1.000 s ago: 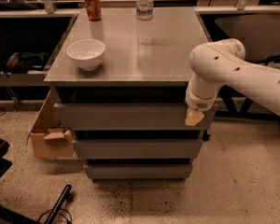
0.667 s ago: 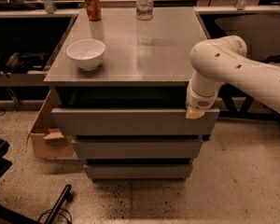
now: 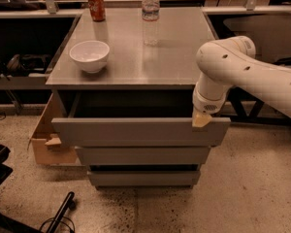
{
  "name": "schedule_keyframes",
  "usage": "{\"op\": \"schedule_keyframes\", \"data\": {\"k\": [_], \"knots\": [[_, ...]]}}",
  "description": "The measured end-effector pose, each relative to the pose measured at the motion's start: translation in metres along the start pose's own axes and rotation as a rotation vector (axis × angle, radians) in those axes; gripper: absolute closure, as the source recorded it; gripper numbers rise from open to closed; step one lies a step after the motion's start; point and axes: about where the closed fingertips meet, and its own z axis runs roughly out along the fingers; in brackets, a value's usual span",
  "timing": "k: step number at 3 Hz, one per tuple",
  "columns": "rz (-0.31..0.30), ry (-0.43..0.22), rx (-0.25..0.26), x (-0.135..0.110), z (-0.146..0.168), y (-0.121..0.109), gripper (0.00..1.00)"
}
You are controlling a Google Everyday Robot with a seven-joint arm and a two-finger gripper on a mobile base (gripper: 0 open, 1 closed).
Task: Open top drawer
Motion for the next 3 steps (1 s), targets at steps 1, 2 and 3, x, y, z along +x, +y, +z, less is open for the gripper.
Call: {"op": "schedule_keyframes", "data": {"k": [1,2,3], "knots": [[0.0,0.0,0.0,0.0,0.0,0.0,0.3],[0.0,0.0,0.0,0.0,0.0,0.0,0.07],[0.0,0.0,0.0,0.0,0.0001,0.0,0.0]]}}
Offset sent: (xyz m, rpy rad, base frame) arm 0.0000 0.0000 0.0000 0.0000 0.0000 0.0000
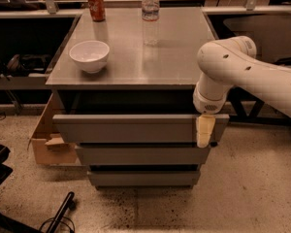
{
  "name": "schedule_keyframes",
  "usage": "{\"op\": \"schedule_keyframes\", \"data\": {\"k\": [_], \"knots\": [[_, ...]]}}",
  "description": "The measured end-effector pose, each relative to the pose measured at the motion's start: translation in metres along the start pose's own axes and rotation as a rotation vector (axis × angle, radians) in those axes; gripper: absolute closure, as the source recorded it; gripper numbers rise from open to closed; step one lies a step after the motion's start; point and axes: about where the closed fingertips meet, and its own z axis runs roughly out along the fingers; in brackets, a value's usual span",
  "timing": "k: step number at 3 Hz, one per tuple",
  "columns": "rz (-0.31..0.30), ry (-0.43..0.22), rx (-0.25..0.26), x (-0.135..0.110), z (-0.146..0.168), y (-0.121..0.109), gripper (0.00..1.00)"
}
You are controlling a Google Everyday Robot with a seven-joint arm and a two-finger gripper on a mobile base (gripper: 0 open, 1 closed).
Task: Open top drawer
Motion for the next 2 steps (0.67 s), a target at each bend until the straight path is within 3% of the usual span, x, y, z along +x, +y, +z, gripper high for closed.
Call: {"op": "schedule_keyframes", "data": {"k": [2], "knots": [[0.007,0.016,0.01,-0.0046,0.0008,0.0014,0.0]]}}
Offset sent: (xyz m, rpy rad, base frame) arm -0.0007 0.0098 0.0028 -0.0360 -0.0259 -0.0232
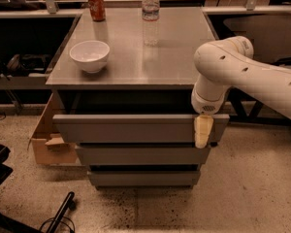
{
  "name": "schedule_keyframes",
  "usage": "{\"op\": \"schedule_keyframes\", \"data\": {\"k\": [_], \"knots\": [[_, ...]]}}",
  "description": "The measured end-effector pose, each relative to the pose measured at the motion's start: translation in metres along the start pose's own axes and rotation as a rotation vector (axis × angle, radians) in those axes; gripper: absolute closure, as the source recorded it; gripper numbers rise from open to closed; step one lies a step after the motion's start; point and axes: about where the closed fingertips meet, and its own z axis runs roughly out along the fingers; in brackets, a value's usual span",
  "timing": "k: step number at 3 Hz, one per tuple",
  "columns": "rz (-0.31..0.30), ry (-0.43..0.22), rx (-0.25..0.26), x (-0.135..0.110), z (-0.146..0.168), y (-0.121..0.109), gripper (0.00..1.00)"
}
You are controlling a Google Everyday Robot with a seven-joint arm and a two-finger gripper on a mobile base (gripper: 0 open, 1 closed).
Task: Open top drawer
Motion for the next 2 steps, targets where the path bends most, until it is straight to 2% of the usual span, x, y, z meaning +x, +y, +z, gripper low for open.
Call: {"op": "schedule_keyframes", "data": {"k": [1,2], "knots": [[-0.004,0.002,-0.038,-0.0096,0.0277,0.0115,0.0],[-0.003,0.003,-0.042,-0.0095,0.0298,0.0127,0.0]]}}
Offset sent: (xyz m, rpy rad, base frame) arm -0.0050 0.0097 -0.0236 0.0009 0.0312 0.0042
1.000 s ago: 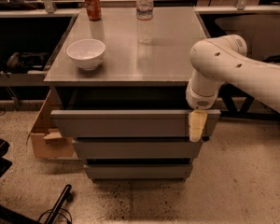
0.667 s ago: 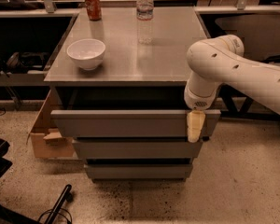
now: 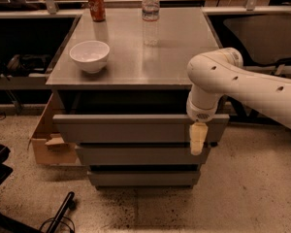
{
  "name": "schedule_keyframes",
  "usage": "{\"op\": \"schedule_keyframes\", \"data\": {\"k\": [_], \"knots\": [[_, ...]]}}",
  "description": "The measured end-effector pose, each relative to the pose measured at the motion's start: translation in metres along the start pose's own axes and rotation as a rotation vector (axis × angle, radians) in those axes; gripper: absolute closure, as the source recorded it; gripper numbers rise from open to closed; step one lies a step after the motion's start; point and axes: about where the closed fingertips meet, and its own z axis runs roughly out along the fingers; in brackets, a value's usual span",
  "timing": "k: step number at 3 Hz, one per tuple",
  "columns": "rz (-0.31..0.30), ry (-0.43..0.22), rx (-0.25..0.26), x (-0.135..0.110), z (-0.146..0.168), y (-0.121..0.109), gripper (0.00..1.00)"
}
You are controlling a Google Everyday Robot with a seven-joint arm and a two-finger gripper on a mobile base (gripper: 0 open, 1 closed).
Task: Open top drawer
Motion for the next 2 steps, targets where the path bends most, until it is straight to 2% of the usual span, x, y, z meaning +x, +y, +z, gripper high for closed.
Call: {"op": "schedule_keyframes", "data": {"k": [1,2], "knots": [[0.012,-0.008,-0.007,0.004,0.0,0.007,0.15],[0.038,-0.01,-0.073,0.016,0.004,0.042,0.38]]}}
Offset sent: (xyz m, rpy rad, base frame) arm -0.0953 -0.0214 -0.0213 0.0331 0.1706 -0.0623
